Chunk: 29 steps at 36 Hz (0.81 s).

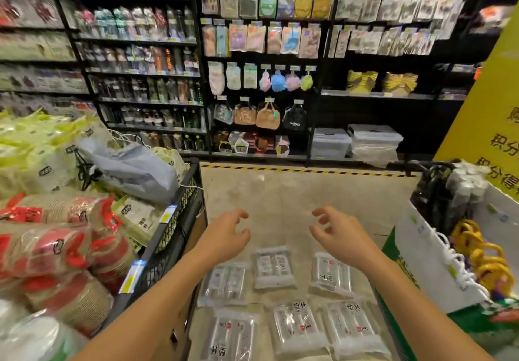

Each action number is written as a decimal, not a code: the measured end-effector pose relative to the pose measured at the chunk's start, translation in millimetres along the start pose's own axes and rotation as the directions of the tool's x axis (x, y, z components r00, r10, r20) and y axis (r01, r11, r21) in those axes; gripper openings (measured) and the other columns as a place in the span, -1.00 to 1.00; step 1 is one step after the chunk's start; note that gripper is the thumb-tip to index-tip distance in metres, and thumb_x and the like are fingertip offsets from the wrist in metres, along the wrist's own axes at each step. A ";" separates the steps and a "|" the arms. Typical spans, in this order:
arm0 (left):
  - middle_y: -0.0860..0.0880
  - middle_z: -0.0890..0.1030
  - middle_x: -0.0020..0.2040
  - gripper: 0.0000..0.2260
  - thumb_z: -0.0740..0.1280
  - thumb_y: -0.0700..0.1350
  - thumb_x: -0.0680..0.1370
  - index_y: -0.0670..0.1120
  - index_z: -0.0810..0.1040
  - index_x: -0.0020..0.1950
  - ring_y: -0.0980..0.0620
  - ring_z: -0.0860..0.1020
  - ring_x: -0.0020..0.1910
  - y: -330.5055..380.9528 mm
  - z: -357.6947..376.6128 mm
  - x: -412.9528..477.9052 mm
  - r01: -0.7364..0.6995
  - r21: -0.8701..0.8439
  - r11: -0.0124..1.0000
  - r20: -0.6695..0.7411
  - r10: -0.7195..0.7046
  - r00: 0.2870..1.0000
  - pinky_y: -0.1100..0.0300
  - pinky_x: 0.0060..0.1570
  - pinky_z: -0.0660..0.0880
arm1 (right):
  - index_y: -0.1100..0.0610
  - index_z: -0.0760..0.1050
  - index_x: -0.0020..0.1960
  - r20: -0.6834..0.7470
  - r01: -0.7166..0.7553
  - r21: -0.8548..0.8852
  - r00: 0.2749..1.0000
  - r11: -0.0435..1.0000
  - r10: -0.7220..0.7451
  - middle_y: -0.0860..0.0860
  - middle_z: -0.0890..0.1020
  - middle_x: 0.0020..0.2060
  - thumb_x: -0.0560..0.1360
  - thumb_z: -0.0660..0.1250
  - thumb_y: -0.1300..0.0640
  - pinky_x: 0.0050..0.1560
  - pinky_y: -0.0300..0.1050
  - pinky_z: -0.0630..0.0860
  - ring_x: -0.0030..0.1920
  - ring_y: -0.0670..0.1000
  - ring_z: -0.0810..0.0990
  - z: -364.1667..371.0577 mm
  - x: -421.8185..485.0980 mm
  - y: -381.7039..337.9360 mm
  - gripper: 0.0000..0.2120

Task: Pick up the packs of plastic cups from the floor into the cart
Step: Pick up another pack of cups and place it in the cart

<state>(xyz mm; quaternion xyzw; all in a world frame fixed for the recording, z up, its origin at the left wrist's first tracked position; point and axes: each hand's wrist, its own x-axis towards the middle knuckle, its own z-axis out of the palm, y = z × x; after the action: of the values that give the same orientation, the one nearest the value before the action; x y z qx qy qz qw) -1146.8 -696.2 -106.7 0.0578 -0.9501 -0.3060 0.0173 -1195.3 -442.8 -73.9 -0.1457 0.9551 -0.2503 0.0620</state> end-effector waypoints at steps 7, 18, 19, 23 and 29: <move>-0.01 0.52 0.25 -0.62 0.26 0.02 0.57 0.02 0.40 0.38 0.01 0.50 0.26 -54.2 0.7 45.8 0.055 -0.029 0.998 0.010 -0.055 0.998 0.15 0.06 0.42 | -0.02 0.42 0.46 0.072 0.007 -0.004 0.997 1.000 -0.007 -0.01 0.61 0.30 0.65 0.28 -0.10 0.25 -0.01 0.56 0.23 0.00 0.59 46.8 66.7 -15.0 -0.59; -0.05 0.49 0.30 -0.58 0.29 -0.02 0.57 0.01 0.37 0.43 -0.01 0.49 0.26 -157.0 65.2 127.2 0.237 -0.060 0.970 0.038 -0.235 0.971 0.15 0.19 0.41 | -0.03 0.39 0.49 0.178 -0.036 0.097 0.984 0.995 0.019 -0.01 0.58 0.27 0.66 0.28 -0.04 0.23 0.03 0.56 0.25 0.04 0.60 171.7 191.7 20.3 -0.59; -0.06 0.48 0.32 -0.56 0.29 -0.03 0.57 0.00 0.35 0.45 -0.02 0.47 0.29 -169.0 76.4 132.6 0.261 -0.076 0.962 0.045 -0.259 0.965 0.14 0.22 0.40 | -0.03 0.39 0.48 0.193 -0.052 0.105 0.981 0.993 0.031 0.00 0.58 0.28 0.66 0.28 -0.04 0.25 0.05 0.56 0.27 0.05 0.60 188.5 200.8 26.4 -0.59; -0.06 0.48 0.28 -0.55 0.28 -0.08 0.57 -0.01 0.33 0.47 -0.05 0.47 0.28 -219.2 125.8 151.5 0.348 -0.118 0.930 0.085 -0.340 0.937 0.12 0.20 0.41 | -0.02 0.35 0.53 0.270 -0.113 0.133 0.960 0.985 0.074 0.04 0.55 0.36 0.66 0.28 -0.04 0.28 0.10 0.56 0.31 0.09 0.58 264.4 231.2 52.6 -0.54; -0.10 0.47 0.34 -0.56 0.27 -0.16 0.60 -0.07 0.33 0.48 -0.07 0.46 0.30 -297.2 204.7 172.1 0.482 -0.103 0.870 0.235 -0.450 0.862 0.14 0.24 0.36 | -0.04 0.35 0.52 0.365 -0.209 0.114 0.918 0.971 0.154 0.07 0.58 0.34 0.67 0.24 -0.05 0.23 0.01 0.50 0.33 0.09 0.57 390.8 251.8 102.8 -0.57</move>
<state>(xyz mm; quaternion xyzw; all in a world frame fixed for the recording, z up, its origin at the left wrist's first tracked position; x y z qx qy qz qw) -1302.2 -837.9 -446.8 0.2532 -0.8770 -0.3798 -0.1499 -1385.1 -614.9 -475.2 -0.0938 0.9161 -0.2843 0.2666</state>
